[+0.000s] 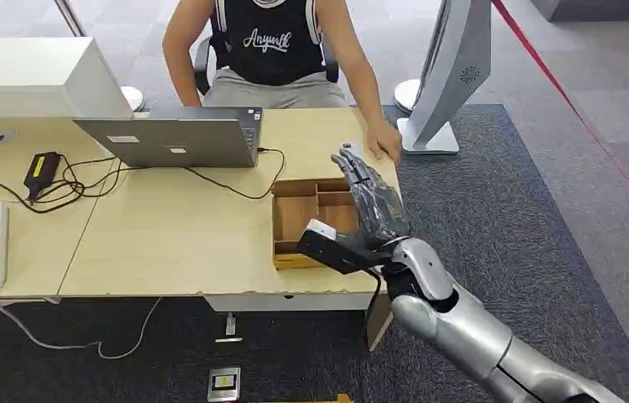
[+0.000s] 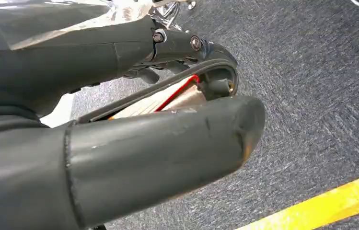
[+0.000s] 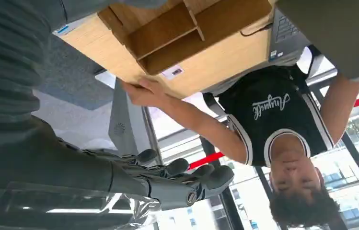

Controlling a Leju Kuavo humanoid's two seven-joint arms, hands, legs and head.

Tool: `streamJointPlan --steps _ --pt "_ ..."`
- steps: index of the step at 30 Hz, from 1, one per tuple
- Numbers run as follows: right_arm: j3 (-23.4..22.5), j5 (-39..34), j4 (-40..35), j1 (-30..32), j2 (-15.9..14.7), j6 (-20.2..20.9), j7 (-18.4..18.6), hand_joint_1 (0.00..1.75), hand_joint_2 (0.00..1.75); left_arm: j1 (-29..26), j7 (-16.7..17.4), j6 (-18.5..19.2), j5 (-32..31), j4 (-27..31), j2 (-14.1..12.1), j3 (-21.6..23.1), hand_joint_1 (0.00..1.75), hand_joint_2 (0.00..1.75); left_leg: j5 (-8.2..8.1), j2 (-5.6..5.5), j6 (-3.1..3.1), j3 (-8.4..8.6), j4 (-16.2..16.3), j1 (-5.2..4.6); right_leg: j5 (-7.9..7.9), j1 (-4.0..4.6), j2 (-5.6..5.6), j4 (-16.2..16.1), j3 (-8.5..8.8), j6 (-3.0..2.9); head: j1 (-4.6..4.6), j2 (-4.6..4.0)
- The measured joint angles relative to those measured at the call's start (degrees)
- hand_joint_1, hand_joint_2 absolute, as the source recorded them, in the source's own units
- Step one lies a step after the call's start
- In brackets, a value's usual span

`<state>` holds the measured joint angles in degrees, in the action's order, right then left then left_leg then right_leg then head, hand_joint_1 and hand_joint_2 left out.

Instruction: Pass the card to the sensor for recognition and then transmit it.

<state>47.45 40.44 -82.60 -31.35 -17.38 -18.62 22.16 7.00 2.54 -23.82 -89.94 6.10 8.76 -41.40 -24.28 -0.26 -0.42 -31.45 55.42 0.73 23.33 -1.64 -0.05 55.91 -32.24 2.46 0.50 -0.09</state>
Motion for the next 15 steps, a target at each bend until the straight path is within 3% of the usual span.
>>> streamJointPlan --steps 7,15 --pt "1.53 3.27 0.57 0.79 0.22 6.01 2.34 0.00 1.75 0.02 0.20 0.50 0.00 0.00 0.00 0.00 0.00 0.00 0.00 0.00 0.00 -0.01 0.00 0.00 0.00 0.00 0.00 0.00 0.00 0.00 0.02 0.00" --pt "3.13 4.85 0.94 1.35 0.31 9.00 4.46 0.00 1.75 0.03 0.26 0.52 0.00 0.00 -0.07 0.00 0.00 0.00 0.00 0.00 0.00 -0.02 0.00 0.00 0.00 0.00 0.00 0.00 -0.01 0.00 0.02 0.00"
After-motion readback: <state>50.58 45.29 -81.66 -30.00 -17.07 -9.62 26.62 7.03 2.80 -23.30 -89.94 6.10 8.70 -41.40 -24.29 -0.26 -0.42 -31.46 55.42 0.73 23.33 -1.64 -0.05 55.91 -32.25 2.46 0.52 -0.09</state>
